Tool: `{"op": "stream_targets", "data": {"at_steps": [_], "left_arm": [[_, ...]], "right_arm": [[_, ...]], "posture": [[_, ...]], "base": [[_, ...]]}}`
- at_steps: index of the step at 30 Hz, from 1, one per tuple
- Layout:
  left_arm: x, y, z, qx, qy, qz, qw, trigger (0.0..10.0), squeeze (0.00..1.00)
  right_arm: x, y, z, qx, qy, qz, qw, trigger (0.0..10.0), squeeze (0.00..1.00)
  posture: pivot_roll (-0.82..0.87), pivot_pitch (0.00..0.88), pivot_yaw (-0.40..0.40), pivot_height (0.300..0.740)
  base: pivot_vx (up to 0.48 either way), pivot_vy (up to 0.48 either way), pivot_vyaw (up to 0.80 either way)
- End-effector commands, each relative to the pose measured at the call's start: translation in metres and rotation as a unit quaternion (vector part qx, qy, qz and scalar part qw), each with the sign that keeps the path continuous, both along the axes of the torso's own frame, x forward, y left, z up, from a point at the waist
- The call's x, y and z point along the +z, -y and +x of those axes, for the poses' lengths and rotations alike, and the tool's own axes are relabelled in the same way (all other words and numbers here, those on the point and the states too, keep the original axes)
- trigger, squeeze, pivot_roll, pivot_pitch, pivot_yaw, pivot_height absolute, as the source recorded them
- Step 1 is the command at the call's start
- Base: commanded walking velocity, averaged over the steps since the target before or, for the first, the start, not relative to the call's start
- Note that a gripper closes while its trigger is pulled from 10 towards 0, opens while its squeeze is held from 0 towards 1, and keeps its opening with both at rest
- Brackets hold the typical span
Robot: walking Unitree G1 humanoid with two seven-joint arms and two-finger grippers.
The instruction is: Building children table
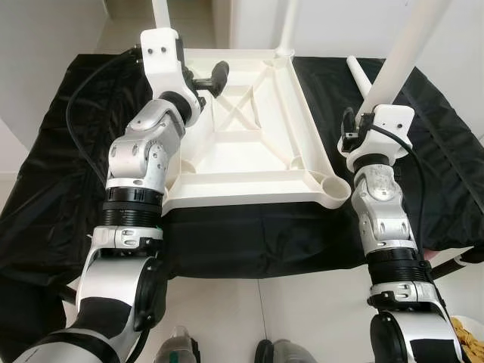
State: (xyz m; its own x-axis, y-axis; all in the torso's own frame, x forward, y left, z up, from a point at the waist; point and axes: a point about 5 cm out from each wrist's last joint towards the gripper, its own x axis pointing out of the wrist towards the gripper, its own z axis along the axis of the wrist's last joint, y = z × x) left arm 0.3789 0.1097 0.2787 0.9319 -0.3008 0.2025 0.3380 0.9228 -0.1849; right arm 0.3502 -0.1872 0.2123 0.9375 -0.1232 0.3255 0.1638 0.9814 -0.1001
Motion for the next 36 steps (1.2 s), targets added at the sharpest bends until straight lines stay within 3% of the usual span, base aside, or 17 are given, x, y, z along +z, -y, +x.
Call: {"op": "stream_targets", "data": {"at_steps": [1,9,10,12,15,20,22,27,36], "left_arm": [[-0.005,-0.001,0.000,0.007,0.002,0.009,1.000,10.0,0.00],[-0.015,-0.022,-0.002,0.076,0.020,0.020,0.997,10.0,0.00],[-0.017,-0.033,-0.004,0.093,0.028,0.025,0.995,10.0,0.00],[-0.018,-0.038,-0.004,0.100,0.032,0.026,0.994,10.0,0.00],[-0.020,-0.046,-0.006,0.115,0.046,0.051,0.991,10.0,0.00],[-0.026,-0.049,-0.009,0.110,0.054,0.074,0.990,10.0,0.00],[-0.039,-0.049,-0.018,0.096,0.071,0.108,0.987,10.0,0.00],[-0.066,-0.041,-0.028,0.086,0.060,0.106,0.989,10.0,0.00],[-0.061,-0.033,-0.035,0.086,0.082,0.123,0.985,10.0,0.00]], "right_arm": [[0.000,0.005,-0.003,-0.009,0.002,-0.001,1.000,10.0,0.00],[-0.012,-0.004,-0.016,0.041,0.003,0.007,0.999,10.0,0.00],[-0.013,-0.004,-0.019,0.047,0.007,0.006,0.999,10.0,0.00],[-0.014,-0.004,-0.020,0.049,0.007,0.006,0.999,10.0,0.00],[-0.015,-0.003,-0.022,0.052,0.008,0.005,0.999,10.0,0.00],[-0.016,0.001,-0.023,0.051,0.006,0.000,0.999,10.0,0.00],[-0.017,0.007,-0.024,0.047,0.004,-0.005,0.999,10.0,0.00],[-0.019,0.008,-0.026,0.046,0.004,-0.003,0.999,10.0,0.00],[-0.018,0.001,-0.030,0.065,0.015,0.005,0.998,10.0,0.00]], "posture": [[0.02,0.064,-0.017,0.740],[0.02,0.053,0.005,0.740],[0.02,0.052,0.010,0.740],[0.02,0.052,0.010,0.740],[0.03,0.053,0.011,0.740],[0.03,0.053,0.008,0.740],[0.03,0.058,0.006,0.740],[0.03,0.061,0.007,0.740],[0.03,0.068,0.016,0.740]], "base": [[0.000,0.000,0.00],[0.000,0.000,0.00],[0.000,0.000,0.00],[0.000,0.000,0.00],[0.000,0.000,0.00],[0.000,0.000,0.00],[0.000,0.000,0.00],[0.000,0.000,0.00],[0.000,0.000,0.00]]}}
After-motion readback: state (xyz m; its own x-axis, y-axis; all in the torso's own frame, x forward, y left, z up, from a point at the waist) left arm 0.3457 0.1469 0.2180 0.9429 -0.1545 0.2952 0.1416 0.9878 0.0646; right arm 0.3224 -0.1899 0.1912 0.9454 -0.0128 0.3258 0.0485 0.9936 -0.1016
